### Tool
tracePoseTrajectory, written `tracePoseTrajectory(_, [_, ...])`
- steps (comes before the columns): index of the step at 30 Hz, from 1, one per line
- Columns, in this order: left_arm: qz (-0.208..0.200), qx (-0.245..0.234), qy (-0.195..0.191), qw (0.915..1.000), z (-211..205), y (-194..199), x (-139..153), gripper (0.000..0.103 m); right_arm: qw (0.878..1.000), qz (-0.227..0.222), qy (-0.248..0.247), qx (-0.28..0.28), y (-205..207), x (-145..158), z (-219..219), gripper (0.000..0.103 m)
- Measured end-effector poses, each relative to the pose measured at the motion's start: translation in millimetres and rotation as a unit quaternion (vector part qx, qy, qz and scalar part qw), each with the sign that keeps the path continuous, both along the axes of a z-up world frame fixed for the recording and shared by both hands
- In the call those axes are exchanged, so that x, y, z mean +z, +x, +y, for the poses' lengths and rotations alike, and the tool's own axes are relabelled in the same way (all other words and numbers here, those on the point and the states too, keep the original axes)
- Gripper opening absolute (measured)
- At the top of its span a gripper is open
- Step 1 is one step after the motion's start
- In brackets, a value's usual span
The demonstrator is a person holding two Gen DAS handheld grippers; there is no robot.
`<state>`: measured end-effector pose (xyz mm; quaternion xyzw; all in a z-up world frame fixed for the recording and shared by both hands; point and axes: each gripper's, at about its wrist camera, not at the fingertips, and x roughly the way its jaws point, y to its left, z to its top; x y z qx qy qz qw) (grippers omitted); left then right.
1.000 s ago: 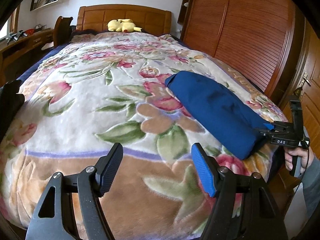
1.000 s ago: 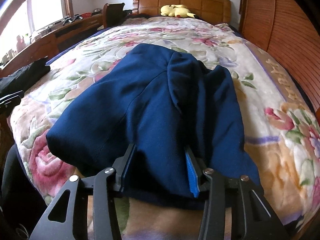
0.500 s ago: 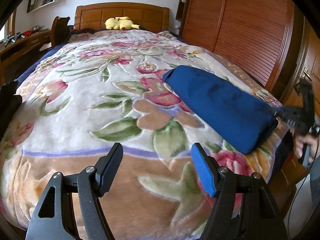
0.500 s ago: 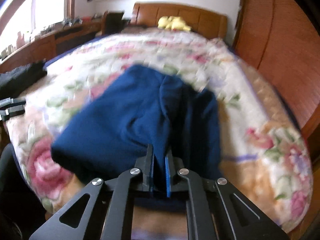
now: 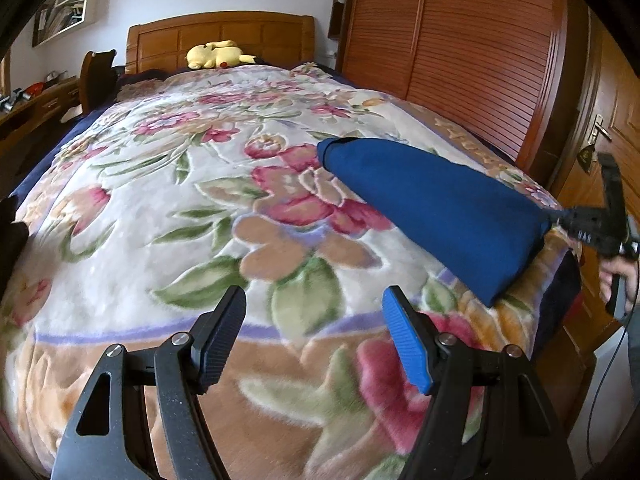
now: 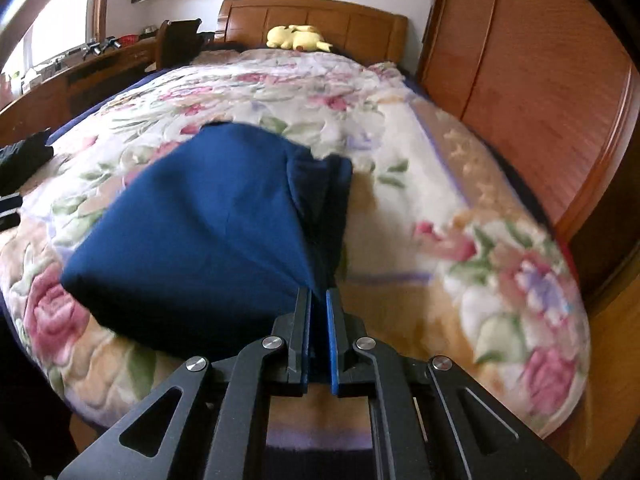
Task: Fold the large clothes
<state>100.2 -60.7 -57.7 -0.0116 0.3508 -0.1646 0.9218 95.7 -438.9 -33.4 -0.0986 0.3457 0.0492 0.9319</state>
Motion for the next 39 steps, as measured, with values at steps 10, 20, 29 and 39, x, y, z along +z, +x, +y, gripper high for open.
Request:
tracePoseTrajectory(10, [-0.008, -0.037, 0.009, 0.9992, -48.5, 61.9, 13.4, 0.072, 0.999, 0.024, 0.024, 0.008, 12.1, -12.4, -8.8, 0.045])
tracePoseTrajectory(20, [0.000, -0.054, 0.040, 0.9978, -91.8, 137.7, 1.6, 0.072, 0.990, 0.016, 0.137, -0.012, 29.4, -39.0, -42.3, 0.072])
tracePoseTrajectory(29, [0.026, -0.053, 0.054, 0.9968, -121.8, 211.5, -17.5, 0.072, 0.988, 0.010, 0.155, 0.003, 35.7, -57.9, -48.0, 0.071])
tracePoseTrajectory(39, [0.050, -0.021, 0.074, 0.9958, -127.4, 264.4, -40.0, 0.072, 0.987, 0.006, 0.163, 0.010, 39.9, -66.8, -46.5, 0.071])
